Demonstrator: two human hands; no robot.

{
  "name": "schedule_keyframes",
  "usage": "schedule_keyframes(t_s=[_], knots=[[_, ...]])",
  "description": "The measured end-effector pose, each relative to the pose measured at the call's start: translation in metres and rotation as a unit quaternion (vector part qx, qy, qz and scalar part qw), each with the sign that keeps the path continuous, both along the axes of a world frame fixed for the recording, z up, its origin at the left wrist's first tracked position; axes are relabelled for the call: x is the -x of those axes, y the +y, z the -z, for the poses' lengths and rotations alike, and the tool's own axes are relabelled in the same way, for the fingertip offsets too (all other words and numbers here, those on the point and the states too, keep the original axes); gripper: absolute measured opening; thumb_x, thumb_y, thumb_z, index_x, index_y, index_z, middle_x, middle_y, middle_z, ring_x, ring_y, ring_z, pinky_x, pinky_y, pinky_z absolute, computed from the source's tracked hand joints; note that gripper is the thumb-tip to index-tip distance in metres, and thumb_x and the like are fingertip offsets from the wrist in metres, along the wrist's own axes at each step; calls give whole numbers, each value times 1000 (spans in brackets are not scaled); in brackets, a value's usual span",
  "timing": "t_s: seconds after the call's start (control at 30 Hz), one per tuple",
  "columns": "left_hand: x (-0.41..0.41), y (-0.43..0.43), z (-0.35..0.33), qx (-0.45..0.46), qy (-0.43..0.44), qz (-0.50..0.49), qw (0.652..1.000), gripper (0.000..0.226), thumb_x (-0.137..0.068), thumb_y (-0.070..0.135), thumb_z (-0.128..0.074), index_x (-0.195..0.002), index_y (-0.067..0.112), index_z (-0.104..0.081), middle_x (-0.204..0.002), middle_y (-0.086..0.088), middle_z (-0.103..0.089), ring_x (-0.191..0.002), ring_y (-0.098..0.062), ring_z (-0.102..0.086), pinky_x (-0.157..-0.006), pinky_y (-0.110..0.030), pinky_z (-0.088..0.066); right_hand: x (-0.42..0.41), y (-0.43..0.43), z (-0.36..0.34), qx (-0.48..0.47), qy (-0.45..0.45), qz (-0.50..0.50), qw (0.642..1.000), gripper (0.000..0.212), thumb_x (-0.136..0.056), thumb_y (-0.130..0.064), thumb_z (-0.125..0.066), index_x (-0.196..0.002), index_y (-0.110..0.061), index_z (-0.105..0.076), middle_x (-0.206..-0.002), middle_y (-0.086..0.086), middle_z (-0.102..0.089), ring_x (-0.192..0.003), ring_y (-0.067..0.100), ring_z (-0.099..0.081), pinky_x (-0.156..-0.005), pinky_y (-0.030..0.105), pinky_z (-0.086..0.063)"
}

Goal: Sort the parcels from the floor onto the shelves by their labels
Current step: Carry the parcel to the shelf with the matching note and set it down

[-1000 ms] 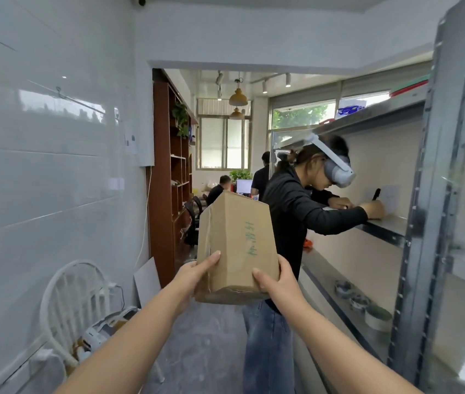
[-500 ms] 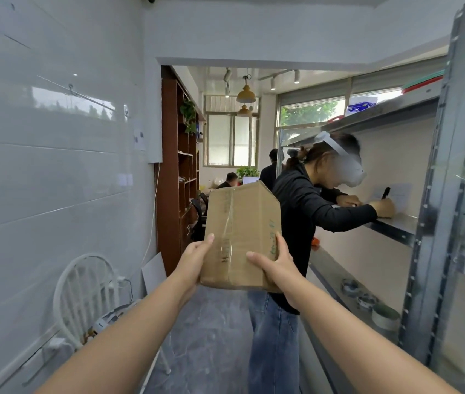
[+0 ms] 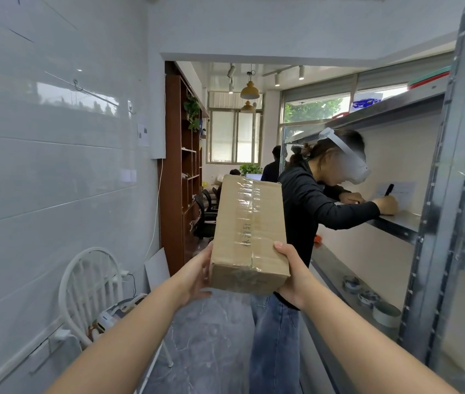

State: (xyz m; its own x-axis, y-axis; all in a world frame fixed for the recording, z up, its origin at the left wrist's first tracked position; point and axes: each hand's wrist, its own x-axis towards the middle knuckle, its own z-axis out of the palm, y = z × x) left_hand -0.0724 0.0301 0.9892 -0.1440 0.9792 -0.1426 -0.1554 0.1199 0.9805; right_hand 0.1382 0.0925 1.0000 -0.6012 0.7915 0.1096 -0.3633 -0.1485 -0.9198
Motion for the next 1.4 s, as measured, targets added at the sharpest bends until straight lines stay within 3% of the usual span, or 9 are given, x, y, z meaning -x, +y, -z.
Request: schedule_keyframes(t_s=[0.13, 0.23, 0.4, 0.5, 0.63, 0.73, 0.83, 0.97, 1.4], knots=[[-6, -2, -3, -51, -92, 39, 994, 46, -79, 61, -52, -115, 32, -58, -116, -6, -69, -98, -24, -69, -67, -37, -59, -9, 13, 7, 32, -21, 14, 999, 42, -86, -40, -50, -118, -15, -59, -107, 12, -70, -96, 28, -61, -81, 36, -47], [-7, 2, -3, -94, -105, 15, 990, 45, -73, 47, -62, -107, 18, -65, -89, -10, -77, -75, -23, -74, -61, -34, -61, -15, 19, 11, 23, -127, 66, 989, 39, -85, -40, -46, -116, -17, -56, -100, 12, -65, -88, 28, -58, -71, 35, -47], [-5, 12, 1, -100, -145, -46, 983, 56, -89, 58, -43, -84, 12, -75, -84, -14, -76, -72, -29, -71, -64, -35, -58, -10, 30, 20, -60, -186, 112, 974, 46, -82, -47, -43, -122, -25, -54, -118, 7, -65, -109, 27, -61, -98, 47, -48], [-9, 14, 4, -106, -118, -93, 983, 52, -90, 52, -45, -64, 13, -68, -78, -12, -72, -81, -31, -64, -65, -35, -48, -8, 28, 22, -105, -201, 132, 965, 43, -90, -47, -38, -129, -33, -49, -120, -3, -66, -112, 18, -61, -102, 45, -46], [-25, 18, 4, -88, -63, -106, 988, 34, -92, 28, -51, -113, 4, -62, -106, -22, -63, -96, -36, -51, -75, -46, -39, -9, 25, 31, -60, -159, 162, 972, 36, -87, -54, -39, -110, -38, -63, -104, -6, -74, -102, 16, -67, -95, 40, -50], [-41, 20, 1, -103, -68, -93, 988, 34, -92, 13, -52, -122, -3, -54, -107, -27, -59, -85, -37, -58, -71, -42, -46, -10, 22, 33, 10, -147, 183, 972, 42, -88, -52, -38, -88, -25, -71, -85, 0, -78, -83, 19, -71, -78, 36, -54], [-58, 21, -2, -96, -95, -46, 990, 25, -93, 19, -50, -104, 4, -67, -92, -19, -70, -67, -31, -68, -56, -33, -55, -13, 22, 36, 65, -93, 168, 979, 44, -91, -46, -38, -82, -19, -70, -82, 6, -76, -75, 24, -69, -70, 34, -52], [-77, 30, 2, -53, -175, 27, 983, 60, -96, 39, -35, -63, 14, -78, -64, -7, -75, -53, -23, -71, -43, -26, -55, -26, 26, 37, 92, -29, 146, 985, 51, -93, -52, -35, -92, -17, -72, -94, 11, -75, -87, 30, -67, -75, 39, -51], [-118, 44, 20, -34, -237, 81, 968, 49, -91, 40, -41, -73, 15, -79, -75, -7, -77, -63, -25, -73, -52, -28, -57, -75, 40, 43, 16, -96, 246, 964, 26, -92, -31, -48, -76, -20, -65, -55, -6, -72, -43, 7, -66, -36, 16, -44]])
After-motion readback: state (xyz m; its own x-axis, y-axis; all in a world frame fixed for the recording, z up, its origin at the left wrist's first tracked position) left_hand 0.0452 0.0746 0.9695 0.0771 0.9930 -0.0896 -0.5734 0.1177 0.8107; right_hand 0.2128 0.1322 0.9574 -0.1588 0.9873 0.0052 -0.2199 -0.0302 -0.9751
